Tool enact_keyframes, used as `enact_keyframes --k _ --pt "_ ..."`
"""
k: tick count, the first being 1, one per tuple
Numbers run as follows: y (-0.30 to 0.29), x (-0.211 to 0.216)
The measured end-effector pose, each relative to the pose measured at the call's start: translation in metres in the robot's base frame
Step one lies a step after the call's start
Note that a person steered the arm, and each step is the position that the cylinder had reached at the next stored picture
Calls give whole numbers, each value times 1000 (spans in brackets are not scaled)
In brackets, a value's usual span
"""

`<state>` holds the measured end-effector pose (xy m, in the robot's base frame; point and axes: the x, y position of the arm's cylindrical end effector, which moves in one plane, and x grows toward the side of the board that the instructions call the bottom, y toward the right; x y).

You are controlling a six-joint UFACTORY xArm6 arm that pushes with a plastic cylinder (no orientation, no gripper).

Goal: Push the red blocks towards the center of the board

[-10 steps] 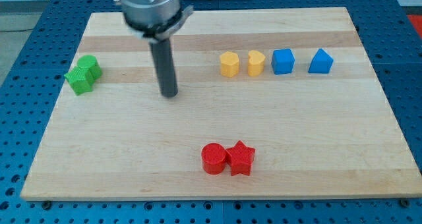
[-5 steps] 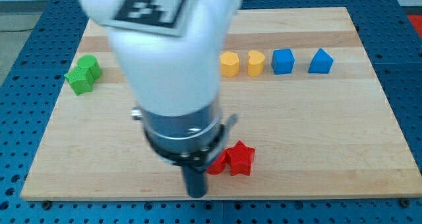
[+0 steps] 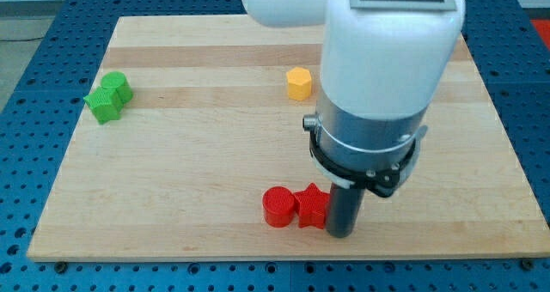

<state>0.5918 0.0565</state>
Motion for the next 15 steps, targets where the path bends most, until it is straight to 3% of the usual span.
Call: enact_keyframes --k 3,8,10,12,15 --pt "-30 23" --pt "-28 -64" --pt "-18 -11" --pt "-77 14" --pt "-89 -5"
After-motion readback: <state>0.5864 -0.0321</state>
